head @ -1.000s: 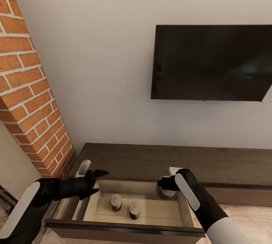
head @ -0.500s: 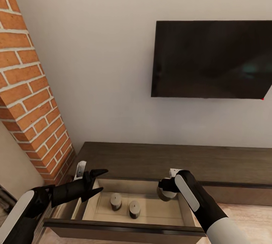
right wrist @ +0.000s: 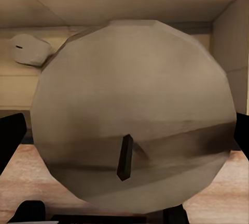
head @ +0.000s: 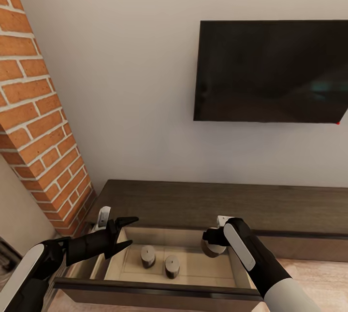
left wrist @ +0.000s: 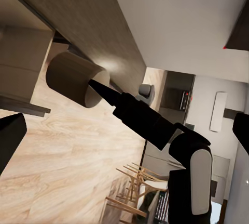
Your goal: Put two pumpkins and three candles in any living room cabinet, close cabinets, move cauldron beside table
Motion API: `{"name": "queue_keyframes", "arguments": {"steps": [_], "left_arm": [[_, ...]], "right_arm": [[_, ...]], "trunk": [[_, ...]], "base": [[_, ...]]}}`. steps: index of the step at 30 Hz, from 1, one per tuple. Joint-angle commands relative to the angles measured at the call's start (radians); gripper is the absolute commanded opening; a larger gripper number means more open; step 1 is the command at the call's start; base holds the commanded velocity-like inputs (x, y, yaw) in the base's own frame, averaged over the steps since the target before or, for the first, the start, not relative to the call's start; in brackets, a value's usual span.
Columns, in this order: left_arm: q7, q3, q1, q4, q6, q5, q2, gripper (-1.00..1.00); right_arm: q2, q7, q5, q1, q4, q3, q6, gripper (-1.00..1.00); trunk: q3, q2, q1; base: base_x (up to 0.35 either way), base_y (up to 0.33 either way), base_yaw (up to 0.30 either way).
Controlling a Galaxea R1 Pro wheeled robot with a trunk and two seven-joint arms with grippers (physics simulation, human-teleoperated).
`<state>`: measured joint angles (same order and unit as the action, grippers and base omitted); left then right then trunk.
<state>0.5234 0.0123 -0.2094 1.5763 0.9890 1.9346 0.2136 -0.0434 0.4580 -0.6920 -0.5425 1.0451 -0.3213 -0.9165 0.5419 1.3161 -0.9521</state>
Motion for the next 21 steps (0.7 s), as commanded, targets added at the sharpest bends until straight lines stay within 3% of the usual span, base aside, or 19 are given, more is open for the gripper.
{"name": "queue_keyframes", "arguments": {"steps": [1, 21], "left_arm": [[0.010, 0.001, -0.001, 0.001, 0.002, 0.010, 0.000, 1.00], [0.010, 0.000, -0.001, 0.001, 0.002, 0.010, -0.002, 1.00]], "right_arm": [[-0.001, 0.010, -0.011, -0.001, 0.001, -0.003, -0.001, -1.00], [-0.001, 0.014, -0.012, -0.001, 0.001, -0.002, -0.001, -1.00]], "trunk": [[0.004, 0.008, -0.004], [0.067, 0.148, -0.081]], "base": [[0.000, 0.000, 0.000], [0.000, 0.000, 0.000]]}}
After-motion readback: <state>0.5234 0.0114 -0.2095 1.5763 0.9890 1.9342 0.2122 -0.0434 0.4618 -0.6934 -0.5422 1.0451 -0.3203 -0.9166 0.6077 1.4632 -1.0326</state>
